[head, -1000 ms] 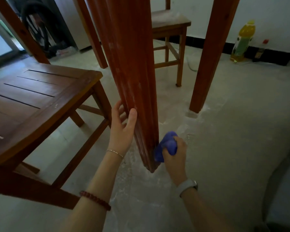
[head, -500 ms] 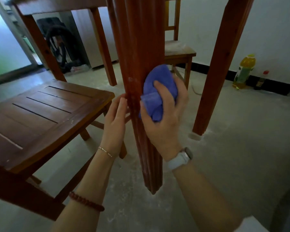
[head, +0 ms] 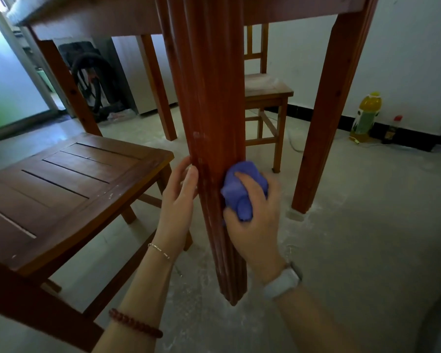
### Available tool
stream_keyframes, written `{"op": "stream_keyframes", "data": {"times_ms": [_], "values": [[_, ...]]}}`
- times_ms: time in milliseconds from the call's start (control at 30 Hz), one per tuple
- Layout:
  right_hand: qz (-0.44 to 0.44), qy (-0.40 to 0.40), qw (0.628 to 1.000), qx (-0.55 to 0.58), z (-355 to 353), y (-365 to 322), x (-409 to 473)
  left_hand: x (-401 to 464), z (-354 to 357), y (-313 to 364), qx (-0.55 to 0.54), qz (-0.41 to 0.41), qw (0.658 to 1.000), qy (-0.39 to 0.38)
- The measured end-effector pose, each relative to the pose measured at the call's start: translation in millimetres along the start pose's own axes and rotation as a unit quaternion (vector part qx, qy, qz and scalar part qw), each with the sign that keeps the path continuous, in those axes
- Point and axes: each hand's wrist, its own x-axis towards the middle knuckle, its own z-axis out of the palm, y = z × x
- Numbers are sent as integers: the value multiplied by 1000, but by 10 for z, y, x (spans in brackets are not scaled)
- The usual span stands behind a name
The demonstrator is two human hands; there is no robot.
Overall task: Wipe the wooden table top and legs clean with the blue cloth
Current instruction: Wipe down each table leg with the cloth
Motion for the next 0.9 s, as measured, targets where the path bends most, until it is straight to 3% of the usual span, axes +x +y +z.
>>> {"op": "stream_keyframes", "data": {"times_ms": [133, 233, 300, 367, 467, 600, 700, 800, 900], "values": [[-44, 4, 999, -30, 70, 35, -19, 14, 20, -12, -8, -5, 1000, 7], [97, -88, 991, 26, 66, 409, -683, 7, 25, 5, -3, 3, 1000, 4], [232, -161, 957, 65, 26, 626, -982, -5, 41, -8, 7, 8, 1000, 0], [293, -190, 933, 91, -8, 710, -1037, -20, 71, -40, 16, 9, 1000, 6], [305, -111, 932, 162, -36, 600, -707, -37, 108, -89, 23, 16, 999, 18], [254, -49, 924, 282, -150, 281, 151, -106, 145, -145, 40, 45, 998, 32], [223, -74, 889, 393, -203, 95, 784, -130, 227, -184, 59, 51, 994, 75], [240, -159, 829, 479, -127, 106, 1128, -103, 362, -200, 63, 61, 987, 136], [321, -221, 832, 396, 22, 417, 791, -106, 510, -247, 60, 66, 980, 180]]}}
